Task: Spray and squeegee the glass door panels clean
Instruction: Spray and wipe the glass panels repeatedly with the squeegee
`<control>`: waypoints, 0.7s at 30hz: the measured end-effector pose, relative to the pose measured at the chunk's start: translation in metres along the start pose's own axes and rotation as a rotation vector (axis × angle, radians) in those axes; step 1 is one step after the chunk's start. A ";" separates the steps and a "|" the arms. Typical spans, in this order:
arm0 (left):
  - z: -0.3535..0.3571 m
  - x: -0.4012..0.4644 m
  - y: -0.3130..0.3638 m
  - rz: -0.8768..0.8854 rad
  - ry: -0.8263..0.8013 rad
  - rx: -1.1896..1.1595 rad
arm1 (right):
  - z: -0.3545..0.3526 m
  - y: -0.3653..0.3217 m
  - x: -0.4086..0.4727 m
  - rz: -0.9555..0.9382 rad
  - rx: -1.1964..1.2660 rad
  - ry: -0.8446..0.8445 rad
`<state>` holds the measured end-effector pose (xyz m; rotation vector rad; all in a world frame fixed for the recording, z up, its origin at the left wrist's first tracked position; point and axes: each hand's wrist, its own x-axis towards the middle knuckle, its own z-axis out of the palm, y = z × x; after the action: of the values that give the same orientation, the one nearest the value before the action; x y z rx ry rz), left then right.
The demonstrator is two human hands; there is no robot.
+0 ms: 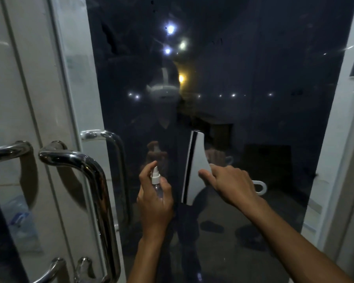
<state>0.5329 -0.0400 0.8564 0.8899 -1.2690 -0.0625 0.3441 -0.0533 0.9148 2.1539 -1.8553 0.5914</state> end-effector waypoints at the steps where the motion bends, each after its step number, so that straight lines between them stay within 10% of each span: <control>1: 0.001 -0.001 0.000 0.003 -0.001 0.000 | -0.001 0.007 -0.003 0.001 -0.009 0.007; 9: -0.001 0.001 -0.004 -0.002 0.002 0.028 | 0.020 -0.063 0.018 -0.212 -0.070 0.029; 21: 0.012 -0.016 -0.002 0.006 -0.065 0.054 | 0.011 0.033 -0.019 0.013 -0.097 0.063</control>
<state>0.5182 -0.0395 0.8425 0.9362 -1.3390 -0.0529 0.3109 -0.0465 0.8933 2.0401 -1.8273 0.5531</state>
